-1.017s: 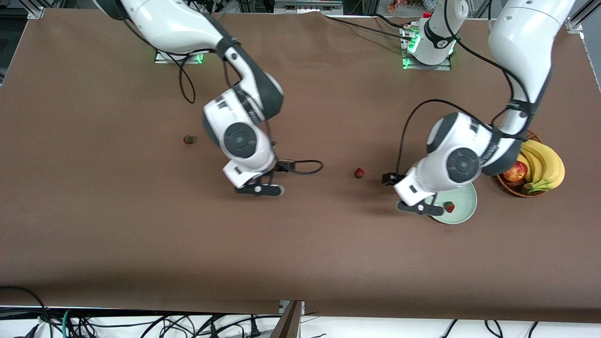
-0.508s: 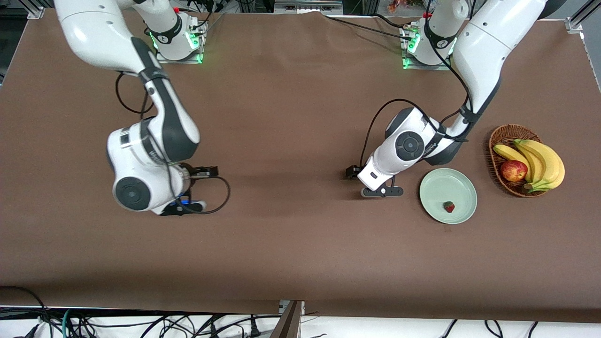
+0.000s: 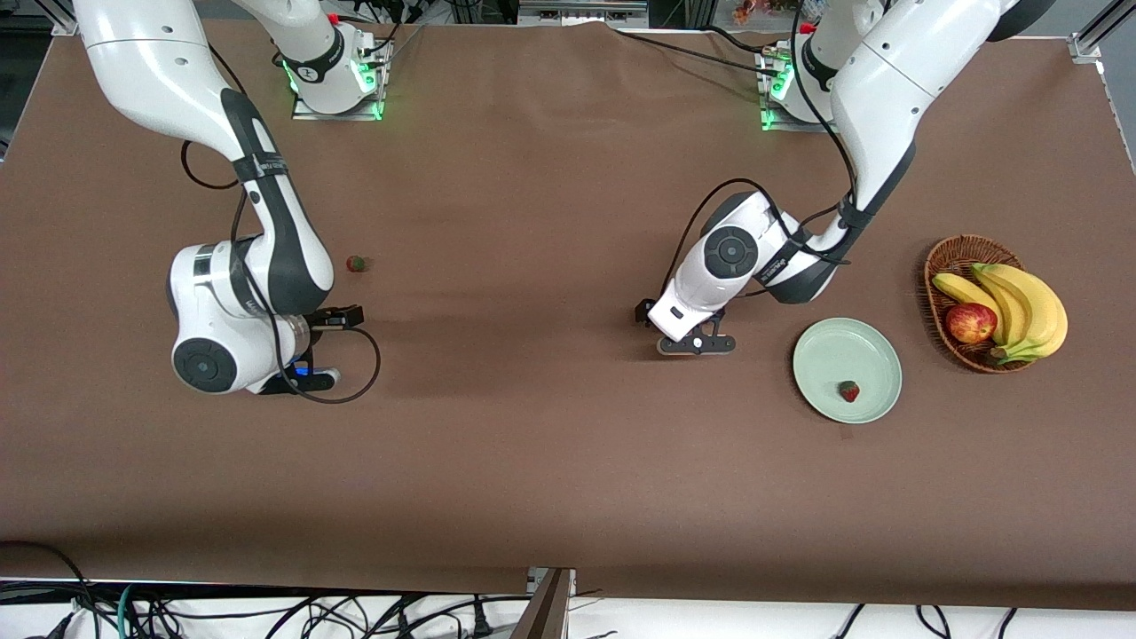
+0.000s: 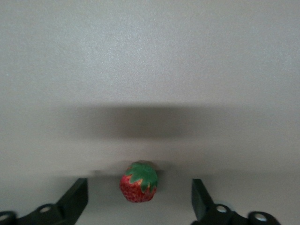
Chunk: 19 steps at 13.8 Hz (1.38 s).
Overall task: Collect all strawberries into plate
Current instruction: 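Grasp the mid-table strawberry with the left gripper while the right gripper grasps the last, then drop the strawberry on the plate while the right gripper sets the last mid-table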
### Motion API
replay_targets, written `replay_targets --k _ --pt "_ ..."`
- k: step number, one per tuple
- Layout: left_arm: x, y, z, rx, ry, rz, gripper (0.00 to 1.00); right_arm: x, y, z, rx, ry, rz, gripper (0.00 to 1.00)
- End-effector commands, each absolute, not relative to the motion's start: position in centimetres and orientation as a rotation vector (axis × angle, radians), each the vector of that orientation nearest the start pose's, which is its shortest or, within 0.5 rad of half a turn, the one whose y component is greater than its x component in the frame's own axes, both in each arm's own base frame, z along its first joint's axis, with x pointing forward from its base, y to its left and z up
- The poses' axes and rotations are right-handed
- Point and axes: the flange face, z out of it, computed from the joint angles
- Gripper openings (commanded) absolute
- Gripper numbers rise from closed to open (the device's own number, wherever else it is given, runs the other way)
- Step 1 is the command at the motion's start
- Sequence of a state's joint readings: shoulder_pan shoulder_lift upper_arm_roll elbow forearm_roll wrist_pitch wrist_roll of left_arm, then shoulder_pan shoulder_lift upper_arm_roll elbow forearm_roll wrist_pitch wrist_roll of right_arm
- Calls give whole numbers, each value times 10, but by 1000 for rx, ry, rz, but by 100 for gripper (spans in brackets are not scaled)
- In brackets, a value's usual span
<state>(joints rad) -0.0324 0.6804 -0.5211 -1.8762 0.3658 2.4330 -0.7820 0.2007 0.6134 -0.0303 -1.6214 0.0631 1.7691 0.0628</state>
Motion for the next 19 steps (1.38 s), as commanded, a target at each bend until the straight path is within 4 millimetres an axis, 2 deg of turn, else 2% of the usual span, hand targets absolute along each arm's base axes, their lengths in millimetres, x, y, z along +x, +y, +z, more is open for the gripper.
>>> replay_targets --k 1,3,4,7,10,11,13,14,15,17,19 --pt "548 -316 179 -3185 -48 60 66 568 107 226 -3071 -139 678 100" --pt "548 -315 179 -3185 -50 60 40 545 106 211 -3074 -143 659 100" --pt "549 -314 180 -3184 -49 56 30 535 104 202 -3077 -143 650 100" --pt "560 -299 187 -3177 -63 38 26 510 107 183 -3072 -161 679 100" --pt "589 -254 221 -3148 -39 1 24 497 109 174 -3063 -173 727 98" --pt "599 -241 232 -3122 -5 30 24 494 109 173 -3062 -173 734 93" --pt "614 -226 255 -3059 105 102 24 493 108 172 -3060 -173 746 73" --pt "623 -211 265 -3033 156 144 24 492 108 171 -3059 -173 755 63" --pt "632 -187 271 -3015 214 183 24 492 108 171 -3058 -173 756 54" --pt "645 -128 270 -3012 367 227 24 491 108 169 -3057 -172 765 34" --pt "646 -96 263 -3011 449 263 25 491 108 168 -3057 -172 765 9"
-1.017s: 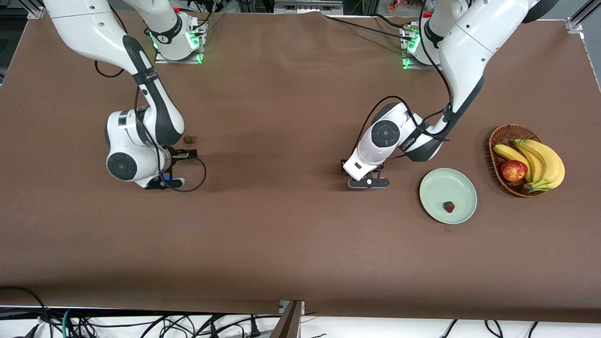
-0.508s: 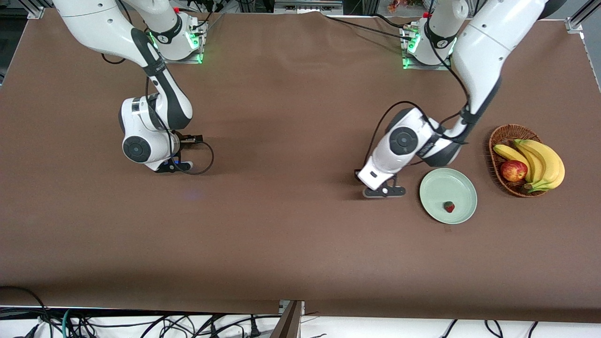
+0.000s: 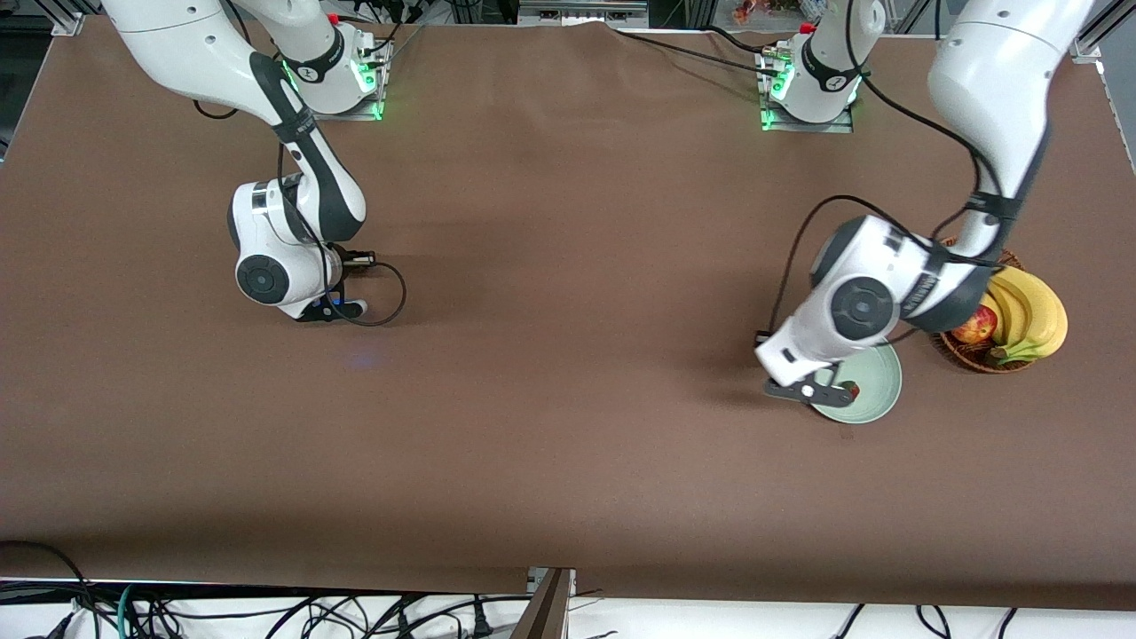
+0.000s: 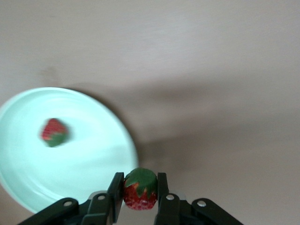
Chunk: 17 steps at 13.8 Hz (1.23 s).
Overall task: Collect all strawberries into plate
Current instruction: 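Drop the strawberry on the plate while the right gripper sets the last mid-table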
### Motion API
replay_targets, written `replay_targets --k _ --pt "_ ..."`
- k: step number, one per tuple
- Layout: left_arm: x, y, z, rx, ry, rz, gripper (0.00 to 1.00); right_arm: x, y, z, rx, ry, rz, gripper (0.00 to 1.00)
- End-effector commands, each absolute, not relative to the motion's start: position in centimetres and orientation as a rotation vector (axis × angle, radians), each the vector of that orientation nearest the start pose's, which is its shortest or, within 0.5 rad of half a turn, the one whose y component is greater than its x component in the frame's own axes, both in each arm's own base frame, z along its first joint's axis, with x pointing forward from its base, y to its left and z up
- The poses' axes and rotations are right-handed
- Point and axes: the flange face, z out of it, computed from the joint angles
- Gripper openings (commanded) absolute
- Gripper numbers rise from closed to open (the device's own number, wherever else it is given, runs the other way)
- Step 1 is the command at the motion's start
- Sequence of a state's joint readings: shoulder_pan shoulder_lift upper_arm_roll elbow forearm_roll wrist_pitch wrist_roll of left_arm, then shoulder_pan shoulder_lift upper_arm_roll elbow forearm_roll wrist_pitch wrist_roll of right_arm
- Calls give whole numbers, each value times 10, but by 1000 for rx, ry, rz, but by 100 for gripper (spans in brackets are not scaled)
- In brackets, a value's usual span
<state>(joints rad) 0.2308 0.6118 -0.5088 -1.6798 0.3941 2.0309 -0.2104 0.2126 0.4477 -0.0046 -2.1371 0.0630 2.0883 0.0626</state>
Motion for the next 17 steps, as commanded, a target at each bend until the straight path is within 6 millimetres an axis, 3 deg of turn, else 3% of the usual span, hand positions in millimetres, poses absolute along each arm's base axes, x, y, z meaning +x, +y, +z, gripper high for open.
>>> replay_targets --k 1,3,4,6,7,8,9,10,13,15,17 --pt "645 -88 258 -3011 454 281 27 495 109 172 -3059 -169 749 0" --pt "638 -72 240 -3016 430 328 28 518 122 189 -3074 -165 660 0" --pt "629 -70 225 -3013 433 375 28 534 139 204 -3082 -186 592 0" --pt "622 -41 207 -3040 380 375 28 563 197 219 -3101 -103 486 0" --pt "621 -37 203 -3051 372 354 31 575 234 225 -3079 6 444 0" --pt "620 -38 200 -3053 376 356 39 585 271 230 -3041 110 416 0" --pt "623 -37 203 -3054 373 347 57 591 309 238 -2999 208 390 0" --pt "625 -38 205 -3054 372 340 100 594 347 245 -2959 305 368 0" --pt "638 -37 230 -3053 349 279 100 579 458 262 -2890 431 289 0" --pt "647 -39 253 -3048 335 285 100 568 510 265 -2816 485 188 0" --pt "655 -57 278 -3054 360 300 100 542 555 256 -2740 475 82 0"
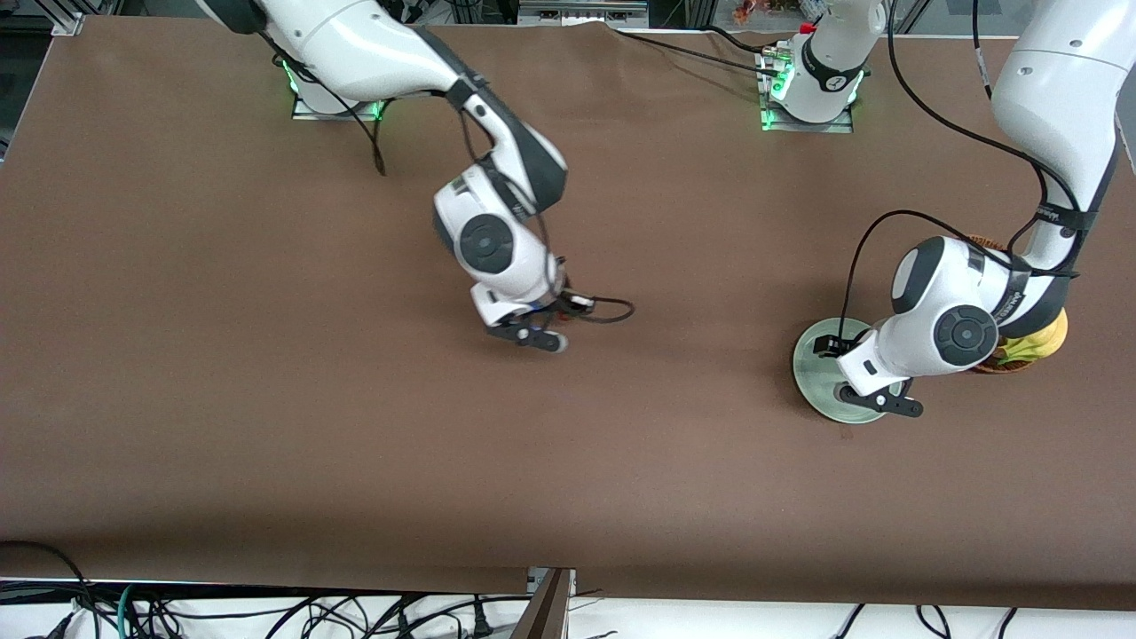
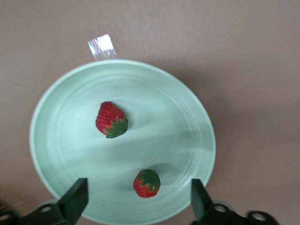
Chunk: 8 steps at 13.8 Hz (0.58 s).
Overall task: Collect all strawberries into plate
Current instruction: 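Drop the strawberry on the plate while the right gripper sets the last mid-table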
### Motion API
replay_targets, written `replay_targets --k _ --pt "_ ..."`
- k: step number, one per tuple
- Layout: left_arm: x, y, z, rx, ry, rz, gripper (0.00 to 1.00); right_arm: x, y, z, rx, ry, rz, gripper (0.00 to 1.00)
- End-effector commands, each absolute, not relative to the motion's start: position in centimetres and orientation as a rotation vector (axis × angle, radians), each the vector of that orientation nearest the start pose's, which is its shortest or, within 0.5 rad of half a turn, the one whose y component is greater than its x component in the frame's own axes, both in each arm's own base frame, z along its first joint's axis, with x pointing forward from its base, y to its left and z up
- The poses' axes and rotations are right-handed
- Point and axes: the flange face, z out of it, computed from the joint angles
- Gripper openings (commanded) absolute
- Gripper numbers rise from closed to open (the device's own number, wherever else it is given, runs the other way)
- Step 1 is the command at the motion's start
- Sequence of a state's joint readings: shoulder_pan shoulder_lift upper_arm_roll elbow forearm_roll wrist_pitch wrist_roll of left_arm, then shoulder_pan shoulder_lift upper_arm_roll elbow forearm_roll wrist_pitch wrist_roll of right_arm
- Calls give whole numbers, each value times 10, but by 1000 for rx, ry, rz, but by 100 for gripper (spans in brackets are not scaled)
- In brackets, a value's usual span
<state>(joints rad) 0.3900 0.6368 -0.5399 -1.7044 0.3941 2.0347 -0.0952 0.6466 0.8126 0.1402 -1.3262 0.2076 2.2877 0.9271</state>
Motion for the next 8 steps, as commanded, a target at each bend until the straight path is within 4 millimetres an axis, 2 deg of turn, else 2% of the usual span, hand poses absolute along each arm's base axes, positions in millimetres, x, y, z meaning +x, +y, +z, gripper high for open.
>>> replay_targets --k 1,2,4,5,7,8 --pt "654 -72 285 -3064 374 296 100 529 573 245 -2711 453 44 0" --pt "652 -92 287 -3081 399 296 100 516 589 237 -2685 431 14 0" --pt "648 -116 284 -3133 343 323 100 498 609 213 -2648 431 -17 0" --pt "647 -121 281 -3144 338 333 100 490 622 206 -2627 433 -27 0" --pt "647 -127 279 -3153 343 340 100 479 634 195 -2625 431 -18 7" --pt "646 -128 278 -3158 330 346 100 479 633 194 -2630 429 -17 46"
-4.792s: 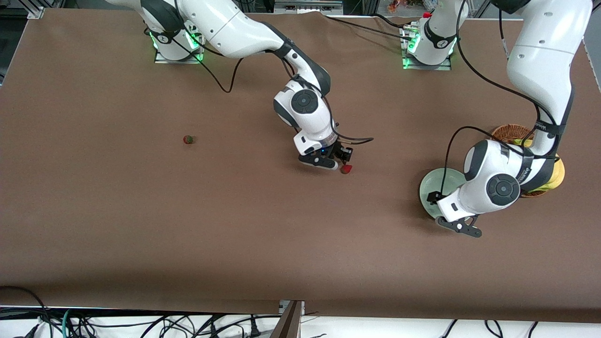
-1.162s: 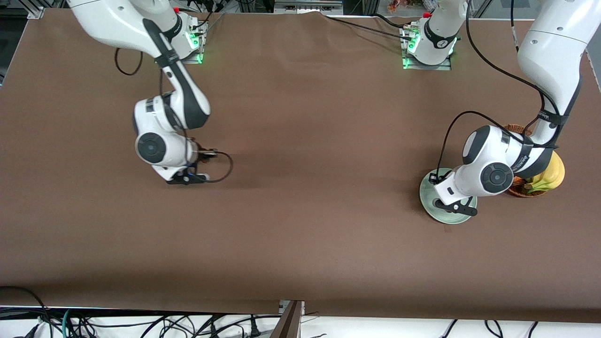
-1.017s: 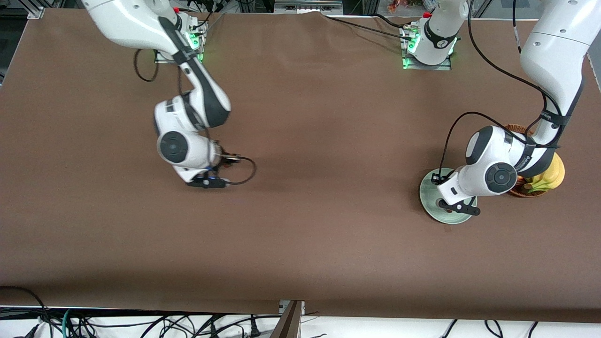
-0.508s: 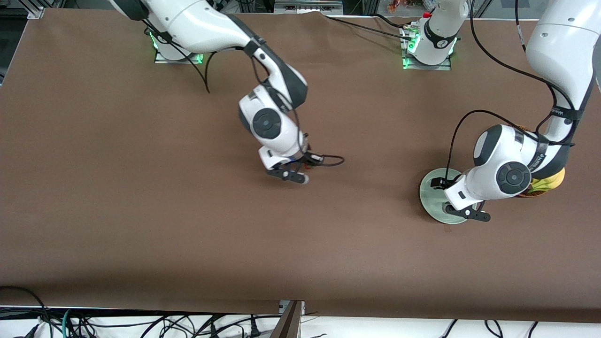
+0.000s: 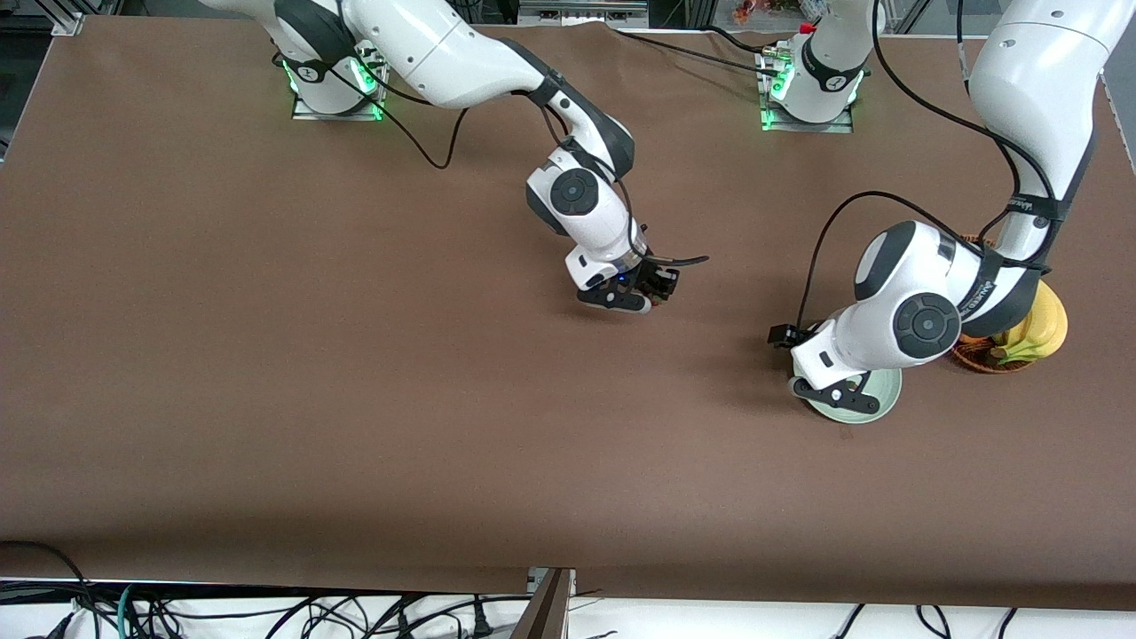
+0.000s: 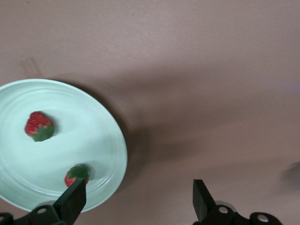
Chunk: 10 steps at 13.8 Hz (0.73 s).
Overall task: Collect all strawberries into plate
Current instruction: 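Drop the strawberry on the plate while the right gripper sets the last mid-table, then grasp the last strawberry with the left gripper while the right gripper withdraws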
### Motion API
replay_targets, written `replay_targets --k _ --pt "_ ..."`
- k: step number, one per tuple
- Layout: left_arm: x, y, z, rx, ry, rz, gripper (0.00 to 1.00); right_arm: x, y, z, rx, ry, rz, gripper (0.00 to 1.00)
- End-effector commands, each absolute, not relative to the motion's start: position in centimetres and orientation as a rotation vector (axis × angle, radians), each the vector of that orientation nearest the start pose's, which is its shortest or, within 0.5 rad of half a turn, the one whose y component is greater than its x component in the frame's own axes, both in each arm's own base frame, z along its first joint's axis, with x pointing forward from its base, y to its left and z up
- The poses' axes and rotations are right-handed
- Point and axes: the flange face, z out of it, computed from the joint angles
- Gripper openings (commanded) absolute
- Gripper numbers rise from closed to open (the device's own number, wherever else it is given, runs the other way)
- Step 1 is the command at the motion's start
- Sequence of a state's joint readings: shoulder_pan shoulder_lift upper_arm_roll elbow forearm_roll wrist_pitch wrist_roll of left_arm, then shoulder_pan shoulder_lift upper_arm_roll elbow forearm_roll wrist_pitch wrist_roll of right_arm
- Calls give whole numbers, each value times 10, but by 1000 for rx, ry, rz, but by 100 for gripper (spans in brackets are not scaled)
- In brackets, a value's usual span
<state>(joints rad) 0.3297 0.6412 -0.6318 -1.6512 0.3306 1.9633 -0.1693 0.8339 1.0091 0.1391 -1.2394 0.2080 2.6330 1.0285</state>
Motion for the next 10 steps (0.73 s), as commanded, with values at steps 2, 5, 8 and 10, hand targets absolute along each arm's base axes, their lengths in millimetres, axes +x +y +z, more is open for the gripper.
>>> replay_targets --k 2,5,8,10 --pt "646 -129 278 -3157 321 345 100 490 626 202 -2632 430 -33 100" --pt "643 -138 276 -3158 317 354 100 537 586 249 -2728 444 48 100" --pt "636 -183 274 -3185 153 309 100 599 493 318 -2848 228 160 100" --pt "627 -219 259 -3187 -103 306 100 626 432 340 -2896 142 245 100"
